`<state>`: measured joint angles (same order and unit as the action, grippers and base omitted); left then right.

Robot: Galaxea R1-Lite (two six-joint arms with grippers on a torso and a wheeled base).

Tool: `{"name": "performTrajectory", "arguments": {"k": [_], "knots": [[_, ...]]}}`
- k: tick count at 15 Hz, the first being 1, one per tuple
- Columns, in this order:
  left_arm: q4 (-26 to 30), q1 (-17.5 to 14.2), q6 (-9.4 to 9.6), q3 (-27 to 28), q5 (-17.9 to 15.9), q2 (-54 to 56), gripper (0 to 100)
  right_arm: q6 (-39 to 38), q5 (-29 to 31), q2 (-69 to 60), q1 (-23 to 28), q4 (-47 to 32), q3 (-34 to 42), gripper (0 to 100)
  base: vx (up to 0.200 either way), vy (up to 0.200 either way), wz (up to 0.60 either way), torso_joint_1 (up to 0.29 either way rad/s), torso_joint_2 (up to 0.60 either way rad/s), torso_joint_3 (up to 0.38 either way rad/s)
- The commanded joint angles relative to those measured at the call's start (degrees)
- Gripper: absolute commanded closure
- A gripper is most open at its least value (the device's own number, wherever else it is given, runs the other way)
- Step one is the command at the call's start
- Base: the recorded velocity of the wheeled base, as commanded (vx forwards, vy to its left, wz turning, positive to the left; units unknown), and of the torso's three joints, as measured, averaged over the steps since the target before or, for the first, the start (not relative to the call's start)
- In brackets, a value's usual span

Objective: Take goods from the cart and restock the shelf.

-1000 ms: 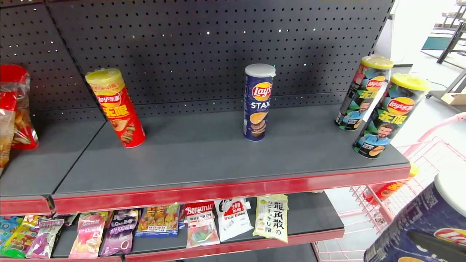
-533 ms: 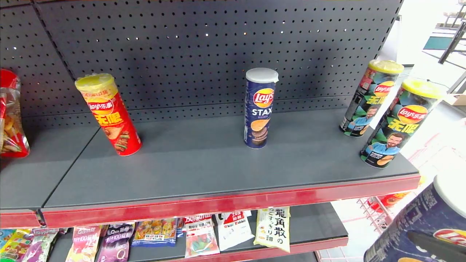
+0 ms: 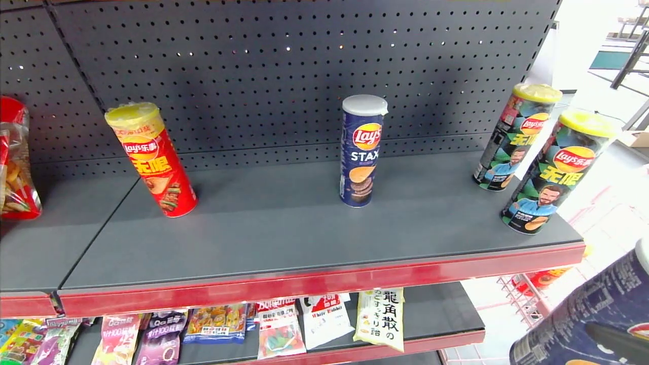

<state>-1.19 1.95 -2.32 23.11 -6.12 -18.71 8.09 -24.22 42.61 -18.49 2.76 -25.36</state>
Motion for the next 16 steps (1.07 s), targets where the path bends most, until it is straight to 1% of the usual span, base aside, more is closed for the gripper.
{"name": "performTrajectory", "arguments": {"k": [1, 2, 3, 4, 5, 6, 8, 9, 10, 11, 12, 14, 16], "knots": [[-2.8, 8.1, 6.8, 19.1, -14.1, -34.4, 0, 0.1, -0.4, 0.4, -0.4, -0.1, -0.5, 100, 0.0, 0.0, 0.0, 0.0, 0.0, 0.0], [-4.6, 11.8, 8.38, 20.3, -19.0, -39.4, 0, 0.0, -0.8, 1.0, -1.1, 0.2, -0.6, 100, 0.0, 0.0, 0.0, 0.0, 0.0, 0.0], [-6.5, 15.5, 9.35, 23.0, -22.1, -46.0, 0, -0.3, -1.0, 1.6, -1.5, 0.2, -1.7, 100, 0.0, 0.0, 0.0, 0.0, 0.0, 0.0], [-7.9, 17.4, 9.61, 26.0, -22.5, -51.5, 0, -0.4, -1.1, 2.6, -1.5, 0.2, -2.9, 100, 0.0, 0.0, 0.0, 0.0, 0.0, 0.0], [-8.6, 18.6, 9.61, 27.4, -22.6, -54.0, 0, -0.4, -1.1, 3.0, -1.5, 0.2, -3.4, 100, 0.0, 0.0, 0.0, 0.0, 0.0, 0.0], [-9.8, 21.9, 9.79, 31.5, -22.6, -60.8, 0, -0.5, -1.2, 4.5, -1.5, 0.2, -5.0, 100, 0.0, 0.0, 0.0, 0.0, 0.0, 0.0], [-12.3, 25.2, 9.96, 37.4, -22.7, -70.7, 0, -0.4, -1.3, 7.0, -1.6, 0.2, -6.5, 100, 0.0, 0.0, 0.0, 0.0, 0.0, 0.0], [-12.5, 25.6, 10.05, 38.3, -22.8, -72.4, 0, -0.4, -1.6, 7.3, -1.7, 0.2, -6.8, 100, 0.0, 0.0, 0.0, 0.0, 0.0, 0.0], [-12.5, 25.7, 11.37, 41.1, -22.8, -76.7, 0, -0.5, -2.4, 7.9, -2.5, 0.2, -7.5, 100, 0.0, 0.0, 0.0, 0.0, 0.0, 0.0], [-12.6, 25.7, 12.42, 42.5, -22.8, -78.5, 0, -0.5, -2.4, 8.3, -2.6, 0.2, -7.7, 100, 0.0, 0.0, 0.0, 0.0, 0.0, 0.0], [-12.9, 25.7, 14.01, 45.1, -22.9, -81.7, 0, -0.5, -2.4, 8.9, -2.6, 0.2, -8.0, 100, 0.0, 0.0, 0.0, 0.0, 0.0, 0.0], [-12.9, 26.9, 14.18, 50.5, -23.1, -86.7, 0, -0.6, -2.3, 9.4, -2.5, 0.3, -8.0, 100, 0.0, 0.0, 0.0, 0.0, 0.0, 0.0], [-12.9, 27.0, 14.18, 57.0, -23.1, -91.9, 0, -0.8, -2.3, 9.4, -2.5, 0.3, -8.0, 100, 0.0, 0.0, 0.0, 0.0, 0.0, 0.0]]}}
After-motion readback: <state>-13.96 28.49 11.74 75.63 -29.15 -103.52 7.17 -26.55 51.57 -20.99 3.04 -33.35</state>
